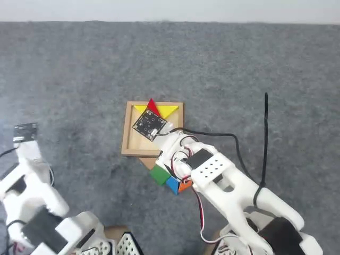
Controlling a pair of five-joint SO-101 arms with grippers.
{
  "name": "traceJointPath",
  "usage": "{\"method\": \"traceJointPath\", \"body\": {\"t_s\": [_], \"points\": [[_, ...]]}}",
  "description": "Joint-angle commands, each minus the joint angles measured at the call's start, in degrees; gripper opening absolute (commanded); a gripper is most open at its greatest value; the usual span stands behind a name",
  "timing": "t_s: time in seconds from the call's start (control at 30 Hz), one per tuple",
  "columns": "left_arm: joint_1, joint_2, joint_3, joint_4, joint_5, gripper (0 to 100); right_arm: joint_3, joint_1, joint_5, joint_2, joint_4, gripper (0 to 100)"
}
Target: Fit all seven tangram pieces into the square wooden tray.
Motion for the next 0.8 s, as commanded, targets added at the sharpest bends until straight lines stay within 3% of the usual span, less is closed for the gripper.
{"method": "traceJointPath", "body": {"t_s": [0.0,0.2,0.37,0.63,0.77], "points": [[-1.23,-0.26,3.91,-0.35,-7.47,1,-1.49,1.01,-0.70,-0.31,0.40,0.7],[-7.38,-0.97,6.29,2.55,-19.25,1,-1.49,1.01,-0.70,-0.31,0.40,0.7],[-10.29,-1.05,7.78,2.55,-24.35,1,-1.49,1.01,-0.70,-0.31,0.40,0.7],[-10.37,-1.58,6.99,5.54,-28.66,1,-2.46,0.57,-0.62,-0.48,1.89,0.7],[-10.46,-10.29,6.90,12.31,-29.19,1,-5.10,-0.92,-0.62,-1.54,6.90,0.7]]}}
